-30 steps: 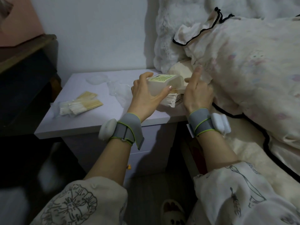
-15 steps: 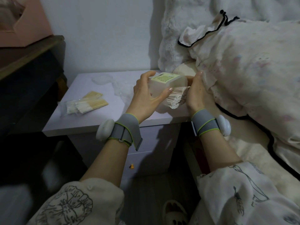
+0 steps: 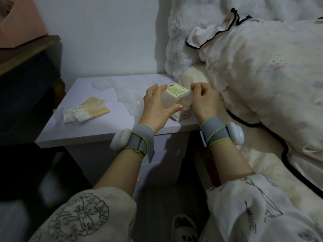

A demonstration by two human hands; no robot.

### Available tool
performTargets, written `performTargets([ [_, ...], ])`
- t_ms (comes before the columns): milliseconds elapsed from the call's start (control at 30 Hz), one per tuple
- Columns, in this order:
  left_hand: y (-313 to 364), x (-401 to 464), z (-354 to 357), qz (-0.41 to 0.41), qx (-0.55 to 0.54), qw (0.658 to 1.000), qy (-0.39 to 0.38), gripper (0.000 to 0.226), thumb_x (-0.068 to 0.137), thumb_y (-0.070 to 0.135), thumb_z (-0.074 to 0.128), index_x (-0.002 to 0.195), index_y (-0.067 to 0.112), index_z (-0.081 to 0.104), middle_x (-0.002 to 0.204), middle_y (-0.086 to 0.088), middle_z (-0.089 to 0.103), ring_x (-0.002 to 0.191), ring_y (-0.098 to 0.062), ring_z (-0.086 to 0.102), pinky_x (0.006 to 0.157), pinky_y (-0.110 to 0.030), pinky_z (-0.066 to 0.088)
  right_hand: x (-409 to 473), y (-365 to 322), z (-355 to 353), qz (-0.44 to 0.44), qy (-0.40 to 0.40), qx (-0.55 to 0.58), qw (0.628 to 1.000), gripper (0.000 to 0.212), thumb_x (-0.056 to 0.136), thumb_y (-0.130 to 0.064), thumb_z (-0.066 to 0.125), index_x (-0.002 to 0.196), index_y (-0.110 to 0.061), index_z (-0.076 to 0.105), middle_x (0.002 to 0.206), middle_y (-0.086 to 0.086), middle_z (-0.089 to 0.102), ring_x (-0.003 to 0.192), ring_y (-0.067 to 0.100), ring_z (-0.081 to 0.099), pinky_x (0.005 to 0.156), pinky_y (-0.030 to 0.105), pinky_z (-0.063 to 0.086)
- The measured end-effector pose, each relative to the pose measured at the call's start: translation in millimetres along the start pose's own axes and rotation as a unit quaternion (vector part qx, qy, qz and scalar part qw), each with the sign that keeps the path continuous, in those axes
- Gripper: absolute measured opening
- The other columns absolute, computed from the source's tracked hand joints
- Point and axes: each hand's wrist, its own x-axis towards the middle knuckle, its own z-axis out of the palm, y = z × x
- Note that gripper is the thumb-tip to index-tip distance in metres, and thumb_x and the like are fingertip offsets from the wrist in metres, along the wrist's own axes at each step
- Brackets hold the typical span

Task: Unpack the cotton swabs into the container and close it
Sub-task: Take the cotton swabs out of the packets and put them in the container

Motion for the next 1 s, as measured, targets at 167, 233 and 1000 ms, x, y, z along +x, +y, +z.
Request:
performTargets([
  [167,2.0,-2.9,-14.0,0.019,0.028,0.999,0.014,0.053,0.086,0.027,0.063,0.134,0.014,0.045,0.147,-0.009,0.026,0.137,-0.024,0.025,0.113,-0.039,0.029,-1.6,-8.9,5.1,-0.116,0.016,-0.036,0.992,0.024,0.090,-0.010,0.046,0.099,-0.003,0.068,0.104,0.017,0.065,0.102,0.029,0.057,0.092,0.033,0.041],
  [233,-2.7,-5.5,-27.9,0.029,0.047,0.997,0.050,0.034,0.094,0.011,0.049,0.128,0.012,0.052,0.141,-0.011,0.034,0.134,-0.026,0.030,0.113,-0.033,0.027,-9.3,-18.3,12.2,-0.178,0.035,-0.042,0.982,0.022,0.087,-0.006,0.049,0.094,-0.001,0.069,0.098,0.019,0.065,0.096,0.032,0.059,0.086,0.029,0.038],
  [1000,-73.4,-41.3,-142.5,-0.230,0.138,0.929,0.254,0.059,0.083,-0.009,0.043,0.137,0.013,0.035,0.141,-0.016,0.026,0.129,-0.034,0.030,0.107,-0.034,0.031,-94.5,-49.9,138.3,-0.326,-0.400,-0.231,0.825,0.043,0.091,-0.008,0.042,0.135,-0.008,0.044,0.146,0.010,0.039,0.135,0.030,0.035,0.109,0.041,0.029],
])
